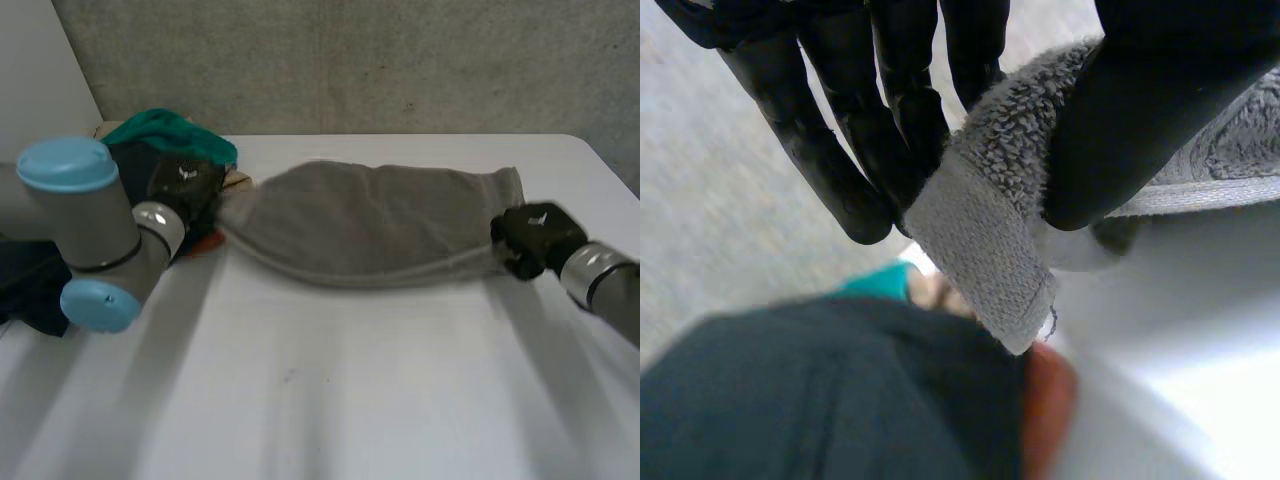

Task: Fold the laundry.

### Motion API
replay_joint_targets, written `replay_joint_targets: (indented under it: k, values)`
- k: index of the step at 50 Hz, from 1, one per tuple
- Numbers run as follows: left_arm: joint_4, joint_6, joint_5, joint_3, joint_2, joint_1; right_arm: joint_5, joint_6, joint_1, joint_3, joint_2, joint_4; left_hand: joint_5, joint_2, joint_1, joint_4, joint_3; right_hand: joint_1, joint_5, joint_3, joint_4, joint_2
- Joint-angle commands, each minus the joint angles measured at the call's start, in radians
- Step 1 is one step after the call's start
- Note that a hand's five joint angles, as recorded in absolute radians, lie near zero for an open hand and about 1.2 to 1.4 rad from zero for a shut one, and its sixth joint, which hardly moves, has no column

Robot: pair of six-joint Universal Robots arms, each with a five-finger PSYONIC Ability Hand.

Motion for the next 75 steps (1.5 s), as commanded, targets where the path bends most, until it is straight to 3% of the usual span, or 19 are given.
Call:
replay_joint_targets:
  k: [1,3,10,19,25,33,37,38,39,47,52,53,57,60,64,69,75]
  values:
    - [-0.009,0.015,0.002,-0.031,0.015,0.023,-0.003,-0.088,-0.003,-0.036,0.045,0.051,0.251,0.199,0.251,0.200,0.206,-0.564,-0.606,-0.609,-0.615,-0.597]
    - [-0.016,0.012,0.002,-0.037,0.027,0.023,-0.003,-0.107,-0.006,-0.066,0.041,0.091,0.251,0.199,0.251,0.200,0.206,-0.738,-0.780,-0.783,-0.789,-0.771]
    - [-0.028,0.007,0.004,-0.060,0.065,0.020,-0.022,-0.176,-0.046,-0.186,0.033,0.221,0.251,0.199,0.251,0.200,0.206,-0.744,-0.786,-0.790,-0.796,-0.778]
    - [-0.028,0.007,0.011,-0.097,0.101,0.014,-0.118,-0.433,-0.092,-0.427,0.126,0.462,0.251,0.199,0.251,0.200,0.206,-0.586,-0.628,-0.631,-0.637,-0.619]
    - [-0.028,0.007,0.015,-0.101,0.099,0.008,-0.126,-0.542,-0.084,-0.556,0.237,0.515,0.251,0.199,0.251,0.200,0.206,-0.559,-0.602,-0.605,-0.611,-0.593]
    - [-0.028,0.007,0.015,-0.105,0.099,0.008,-0.098,-0.539,-0.077,-0.651,0.337,0.518,0.251,0.199,0.251,0.200,0.206,-0.266,-0.308,-0.312,-0.318,-0.300]
    - [-0.028,0.007,0.013,-0.105,0.099,0.012,-0.098,-0.527,-0.083,-0.652,0.360,0.499,0.251,0.199,0.251,0.200,0.206,0.006,-0.036,-0.039,-0.045,-0.027]
    - [-0.030,0.007,0.013,-0.105,0.101,0.014,-0.100,-0.522,-0.089,-0.651,0.363,0.490,0.251,0.199,0.251,0.200,0.206,0.214,0.172,0.168,0.162,0.180]
    - [-0.030,0.007,0.012,-0.105,0.102,0.014,-0.101,-0.518,-0.092,-0.648,0.363,0.490,0.251,0.199,0.251,0.200,0.206,0.254,0.212,0.208,0.203,0.220]
    - [-0.113,0.047,-0.002,-0.132,0.144,0.003,-0.089,-0.470,-0.144,-0.524,0.233,0.579,0.251,0.199,0.251,0.200,0.206,0.254,0.212,0.209,0.203,0.221]
    - [-0.293,0.142,-0.036,-0.187,0.203,-0.018,0.042,-0.570,-0.181,-0.340,0.098,0.810,0.251,0.199,0.251,0.200,0.206,0.254,0.212,0.209,0.203,0.221]
    - [-0.383,0.190,-0.059,-0.212,0.219,-0.030,0.125,-0.622,-0.195,-0.276,0.058,0.905,0.251,0.199,0.251,0.200,0.206,0.254,0.212,0.209,0.203,0.221]
    - [-0.577,0.314,-0.111,-0.253,0.226,-0.057,0.308,-0.746,-0.227,-0.159,-0.016,1.042,0.251,0.199,0.251,0.200,0.206,0.254,0.212,0.209,0.203,0.221]
    - [-0.625,0.363,-0.122,-0.258,0.225,-0.063,0.301,-0.759,-0.222,-0.139,-0.018,0.975,0.251,0.199,0.251,0.200,0.206,0.254,0.212,0.209,0.203,0.221]
    - [-0.570,0.368,-0.114,-0.211,0.202,-0.073,0.247,-0.702,-0.201,-0.143,-0.018,0.852,0.251,0.199,0.251,0.200,0.206,0.254,0.212,0.209,0.203,0.221]
    - [-0.474,0.333,-0.123,-0.025,0.133,-0.098,0.175,-0.558,-0.157,-0.235,-0.004,0.725,0.251,0.199,0.251,0.200,0.206,0.254,0.212,0.209,0.203,0.221]
    - [-0.336,0.264,-0.133,0.291,0.065,-0.098,0.169,-0.355,-0.112,-0.470,0.007,0.509,0.251,0.199,0.251,0.200,0.206,0.254,0.212,0.209,0.203,0.221]
